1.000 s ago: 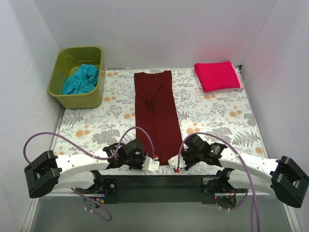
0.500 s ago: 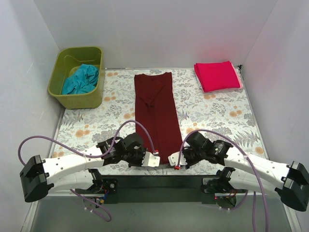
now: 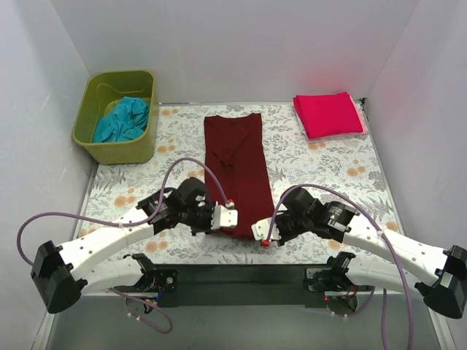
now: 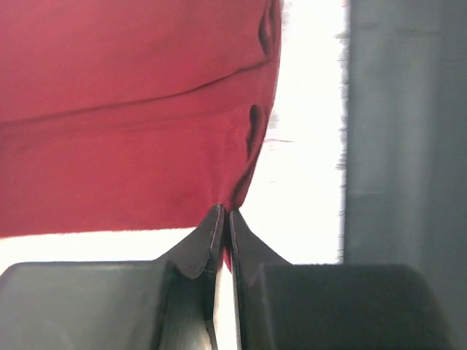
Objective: Fold and stack the t-shirts
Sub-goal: Fold the tshirt
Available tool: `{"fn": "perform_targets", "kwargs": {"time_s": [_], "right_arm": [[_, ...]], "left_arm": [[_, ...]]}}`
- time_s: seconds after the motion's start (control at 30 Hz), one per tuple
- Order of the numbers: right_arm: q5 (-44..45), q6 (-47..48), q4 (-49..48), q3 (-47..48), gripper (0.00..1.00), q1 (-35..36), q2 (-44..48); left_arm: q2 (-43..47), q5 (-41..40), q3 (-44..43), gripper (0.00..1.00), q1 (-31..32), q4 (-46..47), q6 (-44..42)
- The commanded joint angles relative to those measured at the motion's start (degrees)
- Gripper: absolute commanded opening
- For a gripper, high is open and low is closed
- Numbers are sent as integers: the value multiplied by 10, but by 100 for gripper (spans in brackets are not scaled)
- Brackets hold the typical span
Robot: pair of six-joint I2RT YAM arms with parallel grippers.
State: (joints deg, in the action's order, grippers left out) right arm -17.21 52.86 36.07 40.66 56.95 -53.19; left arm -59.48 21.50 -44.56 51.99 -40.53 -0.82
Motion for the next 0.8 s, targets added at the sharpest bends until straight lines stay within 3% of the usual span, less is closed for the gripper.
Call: {"fn": "perform_targets", "kwargs": {"time_s": [0.0, 0.3, 0.43, 0.77], "right_arm": [[-28, 56, 13, 33, 1, -62, -21], [-114, 203, 27, 167, 1, -227, -196], [-137, 243, 26, 231, 1, -263, -275], [-162, 285, 25, 401, 1, -318, -471]], "left_arm": [[-25, 45, -40, 0, -62, 2, -67], [-181, 128, -137, 0, -197, 39, -163], [-266, 154, -209, 0, -257, 41, -192], [-454, 174, -348, 0, -331, 57, -241]]}}
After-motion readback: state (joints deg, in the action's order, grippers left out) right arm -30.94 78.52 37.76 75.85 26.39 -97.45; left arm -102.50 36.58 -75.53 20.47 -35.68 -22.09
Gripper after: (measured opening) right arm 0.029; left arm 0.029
